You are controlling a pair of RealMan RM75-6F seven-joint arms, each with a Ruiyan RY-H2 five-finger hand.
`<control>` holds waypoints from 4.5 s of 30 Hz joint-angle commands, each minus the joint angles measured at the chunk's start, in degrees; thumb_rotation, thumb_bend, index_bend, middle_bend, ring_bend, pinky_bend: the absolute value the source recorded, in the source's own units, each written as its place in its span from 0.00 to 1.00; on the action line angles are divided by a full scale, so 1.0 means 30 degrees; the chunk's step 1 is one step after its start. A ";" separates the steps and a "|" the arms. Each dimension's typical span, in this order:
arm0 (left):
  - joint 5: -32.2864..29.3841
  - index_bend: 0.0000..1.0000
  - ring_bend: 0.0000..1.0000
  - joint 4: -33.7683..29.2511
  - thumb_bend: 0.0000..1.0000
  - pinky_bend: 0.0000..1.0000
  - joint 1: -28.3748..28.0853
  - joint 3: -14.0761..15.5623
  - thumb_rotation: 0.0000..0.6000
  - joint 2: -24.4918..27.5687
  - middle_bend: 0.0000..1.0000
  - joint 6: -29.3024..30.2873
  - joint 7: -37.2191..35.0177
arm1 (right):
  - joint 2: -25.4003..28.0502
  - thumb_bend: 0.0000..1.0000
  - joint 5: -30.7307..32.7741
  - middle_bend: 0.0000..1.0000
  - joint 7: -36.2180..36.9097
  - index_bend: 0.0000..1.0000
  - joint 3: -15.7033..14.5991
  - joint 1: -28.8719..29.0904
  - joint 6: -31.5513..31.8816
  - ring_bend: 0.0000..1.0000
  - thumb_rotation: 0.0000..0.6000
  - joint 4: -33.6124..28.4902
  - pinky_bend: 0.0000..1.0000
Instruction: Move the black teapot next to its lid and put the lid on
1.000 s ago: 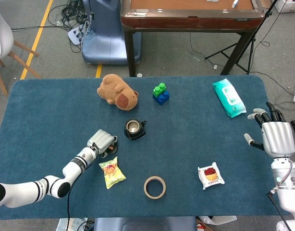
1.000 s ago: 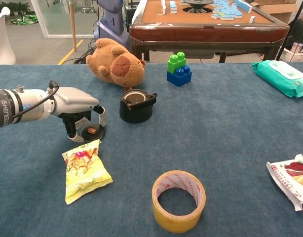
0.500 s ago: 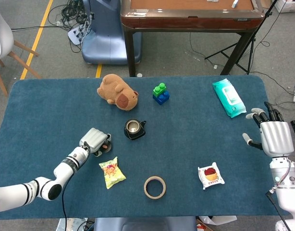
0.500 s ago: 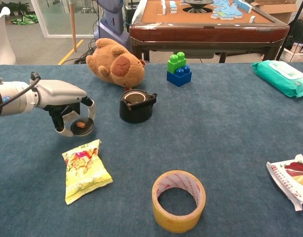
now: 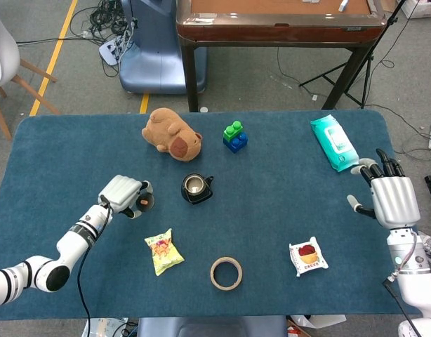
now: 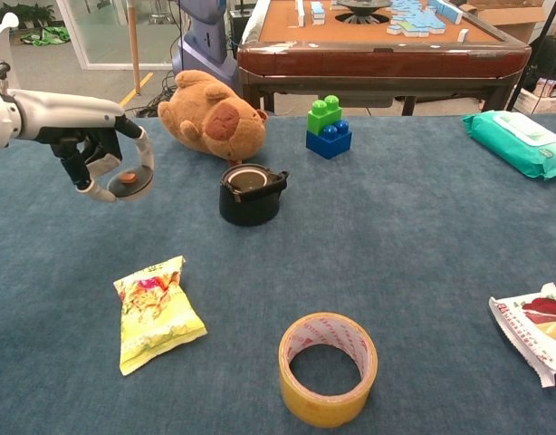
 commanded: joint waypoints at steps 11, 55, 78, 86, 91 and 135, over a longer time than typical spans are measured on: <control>-0.2065 0.39 0.64 0.0934 0.22 0.57 -0.2330 -0.1263 1.00 -0.1113 0.80 -0.1797 0.0062 | 0.0071 0.20 0.0088 0.26 -0.0100 0.36 -0.0081 -0.0102 0.0063 0.07 1.00 -0.0080 0.16; -0.9135 0.39 0.65 0.8682 0.22 0.58 -0.8929 0.0550 1.00 -0.6366 0.81 -0.4375 0.2987 | 0.0136 0.20 0.1158 0.26 -0.0026 0.36 -0.0021 0.0085 -0.0624 0.07 1.00 0.0499 0.16; -1.0282 0.34 0.64 1.0024 0.21 0.58 -0.9843 0.1331 1.00 -0.6953 0.80 -0.5112 0.2739 | 0.0320 0.20 0.1303 0.26 0.0234 0.36 -0.0023 -0.0090 -0.0484 0.07 1.00 0.0520 0.16; -1.0144 0.29 0.64 0.9996 0.21 0.58 -0.9950 0.1414 1.00 -0.6989 0.79 -0.5142 0.2507 | 0.0426 0.20 0.1388 0.28 0.0126 0.36 0.0020 -0.0206 -0.0256 0.07 1.00 0.0366 0.16; -1.0052 0.28 0.64 1.0024 0.21 0.58 -0.9948 0.1429 1.00 -0.6971 0.79 -0.5137 0.2333 | 0.0477 0.20 0.1380 0.28 0.0088 0.36 0.0040 -0.0235 -0.0179 0.07 1.00 0.0279 0.16; -0.9182 0.34 0.63 0.7906 0.22 0.58 -0.9181 0.1300 0.93 -0.5304 0.78 -0.3800 0.0861 | 0.0513 0.20 0.1360 0.28 0.0066 0.36 0.0060 -0.0271 -0.0089 0.07 1.00 0.0144 0.15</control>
